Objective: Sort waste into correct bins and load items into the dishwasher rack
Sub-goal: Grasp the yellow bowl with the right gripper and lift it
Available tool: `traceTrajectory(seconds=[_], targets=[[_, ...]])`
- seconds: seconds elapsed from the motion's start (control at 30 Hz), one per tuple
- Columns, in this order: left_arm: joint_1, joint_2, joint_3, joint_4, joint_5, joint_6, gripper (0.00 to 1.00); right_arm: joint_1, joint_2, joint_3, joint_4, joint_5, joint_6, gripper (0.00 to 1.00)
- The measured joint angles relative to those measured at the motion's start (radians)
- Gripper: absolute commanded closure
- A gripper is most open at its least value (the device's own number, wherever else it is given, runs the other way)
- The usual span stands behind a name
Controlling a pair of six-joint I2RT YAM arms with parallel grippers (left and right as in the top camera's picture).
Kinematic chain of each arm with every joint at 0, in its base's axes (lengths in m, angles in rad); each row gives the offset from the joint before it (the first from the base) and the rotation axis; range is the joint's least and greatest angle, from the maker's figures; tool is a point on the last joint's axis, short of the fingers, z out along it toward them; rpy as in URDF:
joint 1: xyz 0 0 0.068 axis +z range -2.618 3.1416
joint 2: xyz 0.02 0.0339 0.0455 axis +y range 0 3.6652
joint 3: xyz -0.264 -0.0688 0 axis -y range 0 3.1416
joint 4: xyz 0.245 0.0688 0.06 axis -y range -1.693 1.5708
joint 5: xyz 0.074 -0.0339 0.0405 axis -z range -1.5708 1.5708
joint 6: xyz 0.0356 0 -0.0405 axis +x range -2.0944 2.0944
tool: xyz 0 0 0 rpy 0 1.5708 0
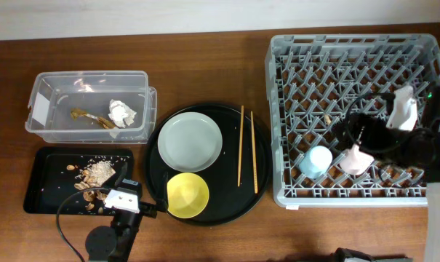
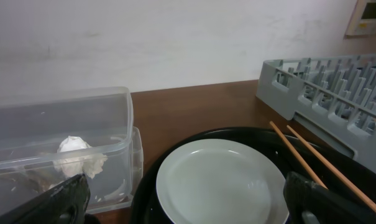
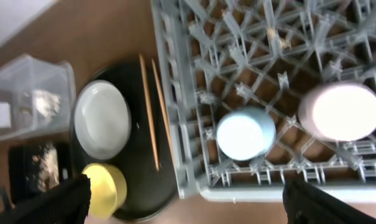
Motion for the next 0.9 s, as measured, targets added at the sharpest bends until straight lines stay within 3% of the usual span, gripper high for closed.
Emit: traceTrajectory(seconds=[0.17, 0.27, 0.3, 0.47, 0.67, 0.87, 0.9], targets=[[0.0, 0.0, 0.0, 0.0, 0.0, 0.0, 0.01, 0.095, 0.004, -0.001, -0.006, -0.054, -0.01, 0.01], [0.0, 0.0, 0.0, 0.0, 0.0, 0.0, 0.01, 0.325, 0.009, -0.036, -0.014, -0.013, -0.009, 0.01], [0.0, 0.0, 0.0, 0.0, 0.0, 0.0, 0.01, 0.499, 0.015, -0.084, 0.02, 0.067, 0.034, 0.01], [0.0, 0.0, 0.0, 0.0, 0.001, 0.0, 0.01, 0.915, 0.123, -0.262, 0.322, 0.226, 0.271, 0.01], [0.0, 0.001, 0.0, 0.0, 0.003, 0.0, 0.01, 1.012, 0.386, -0.28, 0.491, 0.234, 0.373, 0.06], [0.0, 0.001, 0.0, 0.0, 0.003, 0.0, 0.01, 1.035, 0.557, -0.281, 0.598, 0.157, 0.413, 0.32], [0.0, 0.001, 0.0, 0.0, 0.003, 0.0, 0.01, 1.048, 0.577, -0.281, 0.606, 0.149, 0.417, 0.43]])
